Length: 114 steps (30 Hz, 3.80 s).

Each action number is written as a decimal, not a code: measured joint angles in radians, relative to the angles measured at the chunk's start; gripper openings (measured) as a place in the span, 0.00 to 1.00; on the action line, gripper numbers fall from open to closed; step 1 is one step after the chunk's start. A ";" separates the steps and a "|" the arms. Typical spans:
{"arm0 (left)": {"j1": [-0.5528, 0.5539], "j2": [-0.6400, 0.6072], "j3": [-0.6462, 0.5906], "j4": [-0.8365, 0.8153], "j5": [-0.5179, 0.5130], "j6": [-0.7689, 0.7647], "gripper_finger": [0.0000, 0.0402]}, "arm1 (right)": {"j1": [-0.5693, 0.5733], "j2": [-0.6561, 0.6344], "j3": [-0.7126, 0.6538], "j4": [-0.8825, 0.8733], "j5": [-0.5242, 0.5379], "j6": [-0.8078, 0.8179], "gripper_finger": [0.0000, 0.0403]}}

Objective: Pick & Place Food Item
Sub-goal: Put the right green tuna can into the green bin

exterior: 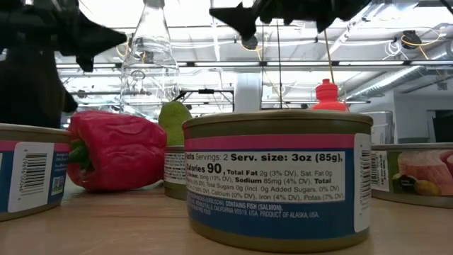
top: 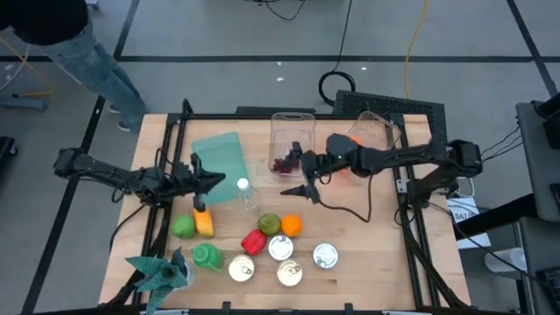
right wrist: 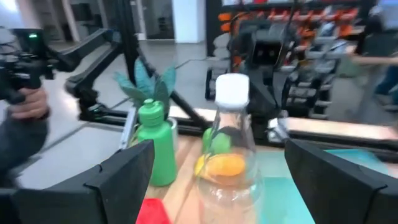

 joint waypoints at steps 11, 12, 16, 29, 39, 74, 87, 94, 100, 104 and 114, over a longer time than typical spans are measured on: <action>-0.082 0.015 0.000 -0.092 0.070 -0.069 0.06 | -0.017 0.036 0.000 0.063 0.004 -0.010 0.88; -0.083 0.019 0.000 -0.098 0.070 -0.076 0.06 | -0.019 0.037 0.000 0.063 0.009 0.003 0.88; -0.076 0.045 0.000 -0.099 0.070 -0.088 0.06 | -0.028 0.036 0.000 0.054 0.014 0.020 0.88; -0.041 0.232 0.115 -0.110 0.090 -0.087 0.06 | -0.029 0.036 0.000 0.004 0.087 -0.033 0.88; -0.037 0.337 0.182 -0.103 0.088 -0.086 0.06 | -0.027 0.036 -0.001 -0.066 0.037 -0.054 0.88; -0.230 0.177 0.196 -0.211 -0.025 -0.039 0.06 | 0.032 0.026 -0.001 -0.335 -0.200 0.074 0.83; -0.337 0.487 0.493 -0.437 -0.070 -0.155 0.06 | 0.246 0.025 -0.115 -0.467 -0.083 -0.040 0.82; -0.371 0.650 0.684 -0.515 -0.068 -0.098 0.06 | 0.369 0.025 -0.162 -0.464 0.030 -0.062 0.82; -0.409 0.744 0.756 -0.493 -0.073 -0.097 0.06 | 0.492 0.025 -0.172 -0.478 0.151 -0.022 0.82; -0.392 0.833 0.785 -0.438 -0.099 -0.144 0.06 | 0.614 0.025 -0.172 -0.519 0.266 -0.005 0.82; -0.322 1.132 1.010 -0.401 -0.065 -0.111 0.06 | 0.850 0.025 -0.172 -0.747 0.743 0.180 0.82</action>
